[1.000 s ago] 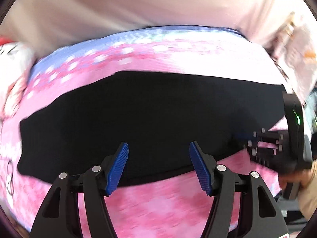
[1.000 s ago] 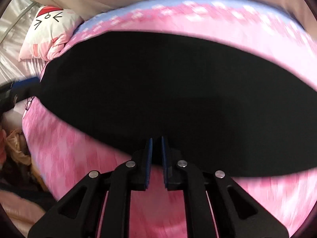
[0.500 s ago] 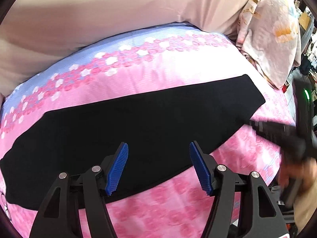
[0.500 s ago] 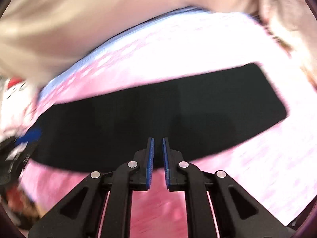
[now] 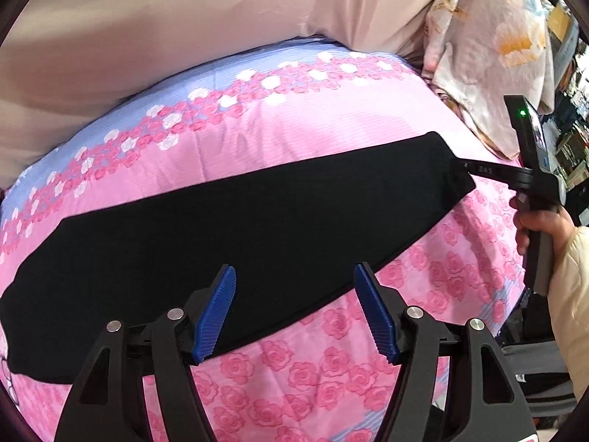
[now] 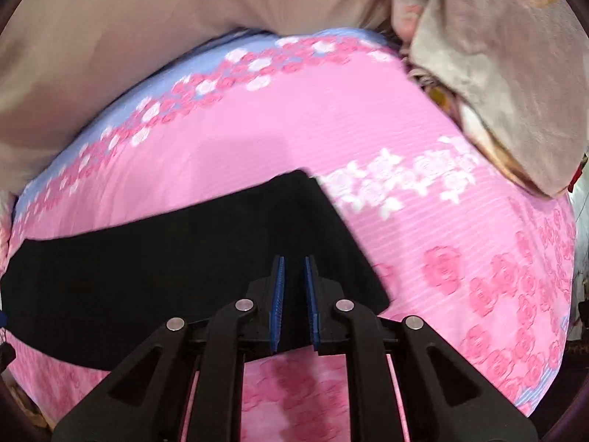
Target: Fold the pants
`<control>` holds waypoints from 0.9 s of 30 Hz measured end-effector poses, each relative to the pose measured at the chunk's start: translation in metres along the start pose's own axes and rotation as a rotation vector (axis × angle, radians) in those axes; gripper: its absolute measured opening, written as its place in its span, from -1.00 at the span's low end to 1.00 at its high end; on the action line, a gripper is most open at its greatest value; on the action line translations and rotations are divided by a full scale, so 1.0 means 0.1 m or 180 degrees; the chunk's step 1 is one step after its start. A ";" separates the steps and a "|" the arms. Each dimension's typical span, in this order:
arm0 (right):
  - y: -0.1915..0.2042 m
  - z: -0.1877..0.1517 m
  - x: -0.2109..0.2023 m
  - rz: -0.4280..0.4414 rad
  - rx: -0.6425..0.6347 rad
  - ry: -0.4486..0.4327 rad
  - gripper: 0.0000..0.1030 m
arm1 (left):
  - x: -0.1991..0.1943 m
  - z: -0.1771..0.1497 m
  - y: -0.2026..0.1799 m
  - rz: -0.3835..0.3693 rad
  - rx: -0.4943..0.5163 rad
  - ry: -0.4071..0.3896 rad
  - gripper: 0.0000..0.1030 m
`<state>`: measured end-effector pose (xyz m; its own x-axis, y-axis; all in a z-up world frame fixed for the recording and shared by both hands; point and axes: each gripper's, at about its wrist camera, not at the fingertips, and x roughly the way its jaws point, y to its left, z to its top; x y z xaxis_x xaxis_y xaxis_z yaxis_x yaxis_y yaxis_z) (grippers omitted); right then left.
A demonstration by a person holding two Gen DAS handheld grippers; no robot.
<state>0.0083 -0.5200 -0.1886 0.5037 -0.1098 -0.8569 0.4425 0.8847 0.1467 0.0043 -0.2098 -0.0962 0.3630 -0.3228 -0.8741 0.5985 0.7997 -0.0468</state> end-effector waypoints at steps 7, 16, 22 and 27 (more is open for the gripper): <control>-0.11 -0.01 -0.03 0.0068 -0.0125 0.0038 -0.76 | 0.01 0.03 -0.12 0.0036 0.0106 -0.0040 0.26; -0.18 -0.13 -0.11 -0.0109 0.0031 -0.0027 -0.78 | 0.03 0.08 0.02 0.0088 0.0002 -0.0021 0.26; -0.50 -0.33 -0.27 -0.0101 0.0430 -0.0034 -0.73 | 0.09 0.07 0.01 0.0055 0.0042 0.0020 0.26; -0.41 -0.31 -0.21 -0.0084 0.0284 0.0047 -0.73 | 0.17 0.11 -0.09 -0.0016 0.0117 0.0059 0.26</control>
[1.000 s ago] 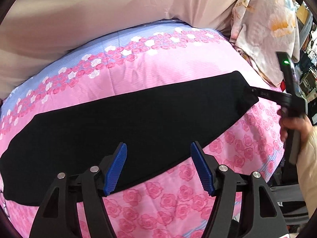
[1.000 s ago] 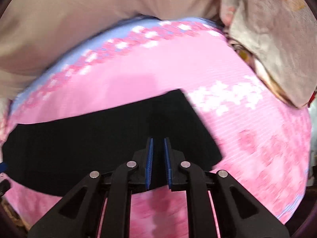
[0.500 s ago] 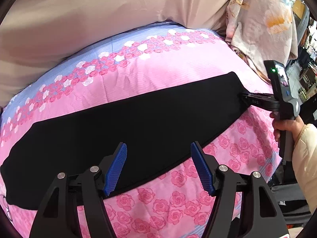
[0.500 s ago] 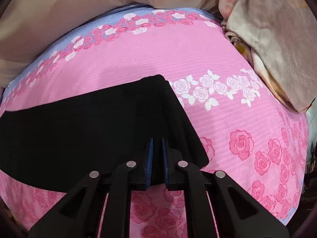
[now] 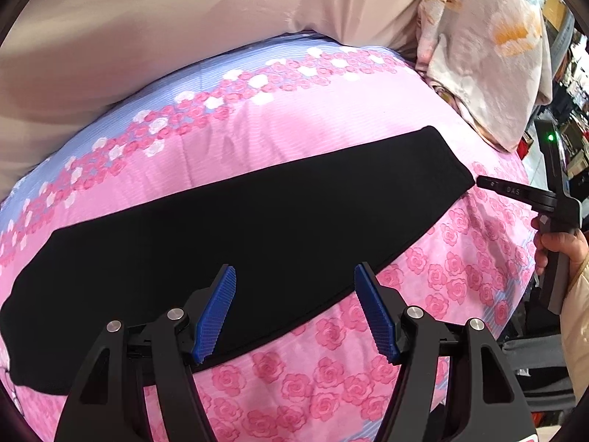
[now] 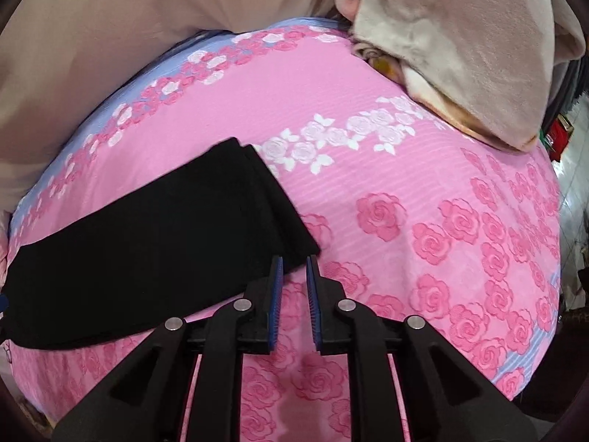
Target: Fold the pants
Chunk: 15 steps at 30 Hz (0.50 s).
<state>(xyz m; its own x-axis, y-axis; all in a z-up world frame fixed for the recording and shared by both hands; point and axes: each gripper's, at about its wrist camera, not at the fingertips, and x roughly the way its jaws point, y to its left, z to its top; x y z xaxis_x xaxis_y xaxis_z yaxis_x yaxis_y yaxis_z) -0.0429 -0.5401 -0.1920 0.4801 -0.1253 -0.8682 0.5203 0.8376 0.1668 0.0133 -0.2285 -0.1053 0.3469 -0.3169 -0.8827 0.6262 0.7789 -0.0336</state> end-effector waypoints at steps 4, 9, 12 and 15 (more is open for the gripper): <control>0.12 0.04 0.10 -0.0054 -0.0126 -0.0014 -0.03 | 0.00 0.06 -0.10 -0.0005 0.0077 -0.0036 0.26; 0.15 0.03 0.30 -0.0014 -0.0293 0.0116 -0.48 | 0.00 0.07 -0.15 0.0011 0.0087 -0.0046 0.26; 0.16 0.02 0.28 0.0019 -0.0367 0.0098 -0.59 | -0.01 0.06 -0.14 0.0031 0.0052 -0.0047 0.26; 0.18 0.03 0.28 0.0050 -0.0465 0.0131 -0.75 | -0.01 0.06 -0.12 0.0040 0.0012 -0.0049 0.26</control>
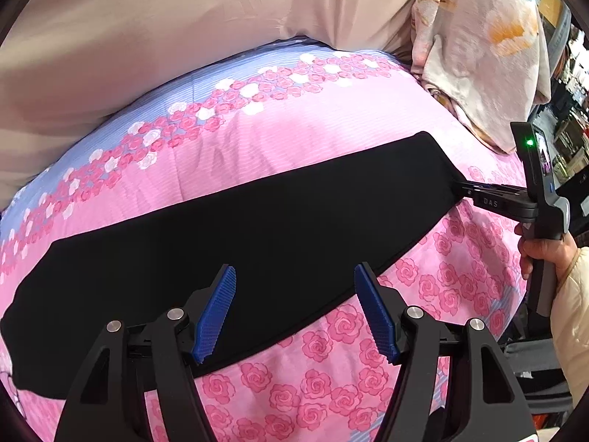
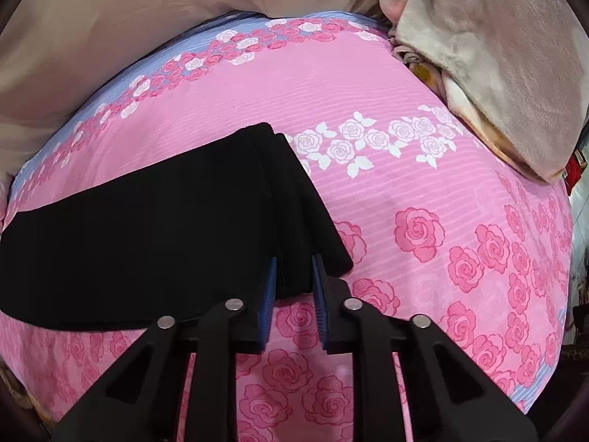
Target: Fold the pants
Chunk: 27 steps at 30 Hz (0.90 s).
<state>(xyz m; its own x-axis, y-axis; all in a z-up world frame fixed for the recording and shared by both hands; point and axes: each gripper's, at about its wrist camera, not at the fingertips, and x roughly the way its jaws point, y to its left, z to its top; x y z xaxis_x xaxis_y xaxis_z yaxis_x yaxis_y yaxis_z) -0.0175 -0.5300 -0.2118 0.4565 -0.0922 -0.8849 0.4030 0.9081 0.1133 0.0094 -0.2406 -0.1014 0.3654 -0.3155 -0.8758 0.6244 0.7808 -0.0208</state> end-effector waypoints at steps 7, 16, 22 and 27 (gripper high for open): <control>-0.05 0.08 0.03 0.0151 -0.0042 0.0134 -0.73 | 0.00 0.02 -0.03 0.0009 -0.0037 -0.0025 0.26; -0.17 0.11 0.08 0.0025 -0.0110 0.0082 -0.75 | 0.00 -0.02 -0.09 -0.0005 -0.0022 -0.0033 0.28; -0.07 0.16 -0.33 0.0131 0.0032 -0.0203 -0.60 | 0.00 -0.06 -0.09 0.0031 -0.0031 -0.0016 0.29; 0.26 0.27 -0.15 0.0376 -0.0204 -0.0162 -0.61 | 0.06 -0.06 -0.05 -0.0018 -0.0122 0.0052 0.29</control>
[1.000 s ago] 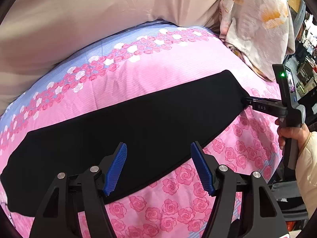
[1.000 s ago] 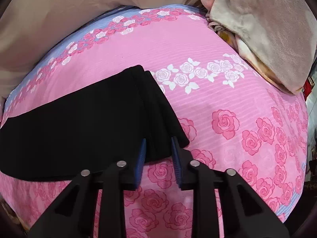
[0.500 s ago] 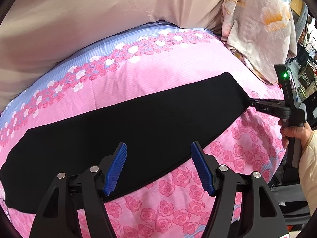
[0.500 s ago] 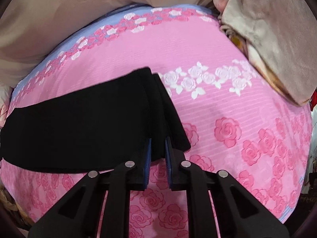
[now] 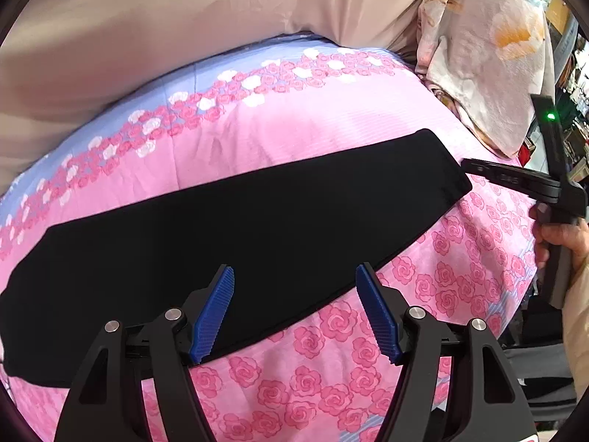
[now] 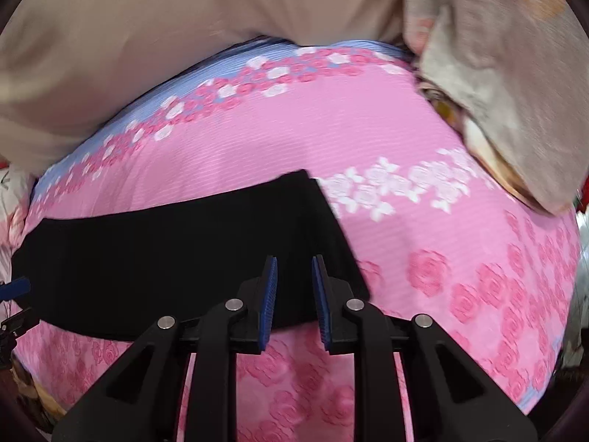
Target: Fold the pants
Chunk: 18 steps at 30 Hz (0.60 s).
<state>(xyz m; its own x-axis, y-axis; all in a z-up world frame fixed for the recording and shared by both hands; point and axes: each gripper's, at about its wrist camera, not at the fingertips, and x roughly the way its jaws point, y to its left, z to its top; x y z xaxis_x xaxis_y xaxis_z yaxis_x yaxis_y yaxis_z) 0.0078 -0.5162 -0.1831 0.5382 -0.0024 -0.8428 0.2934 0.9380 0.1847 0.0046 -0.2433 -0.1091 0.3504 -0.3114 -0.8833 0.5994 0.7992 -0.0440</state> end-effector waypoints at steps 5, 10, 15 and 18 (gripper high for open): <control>-0.13 0.22 0.43 -0.0212 0.0120 0.0174 -0.75 | 0.03 0.04 0.01 -0.0012 -0.0038 0.0079 0.29; 0.21 0.40 0.36 -0.0058 -0.0195 0.0092 -0.75 | 0.11 0.05 0.04 0.0211 -0.0018 0.0189 0.29; -0.18 0.51 0.44 -0.0145 0.0278 0.0188 -0.75 | 0.13 0.07 0.14 0.0296 -0.0148 0.0243 0.29; -0.26 0.42 -0.01 -0.0199 0.0363 -0.0056 -0.50 | 0.12 0.07 0.18 0.0462 -0.0093 0.0232 0.29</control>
<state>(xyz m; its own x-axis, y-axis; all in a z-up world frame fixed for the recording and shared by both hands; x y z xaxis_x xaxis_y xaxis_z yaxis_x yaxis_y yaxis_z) 0.0324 -0.5553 -0.1661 0.5295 -0.0667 -0.8457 0.4143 0.8903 0.1891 0.0245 -0.2364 -0.1175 0.3781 -0.1542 -0.9128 0.5246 0.8481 0.0740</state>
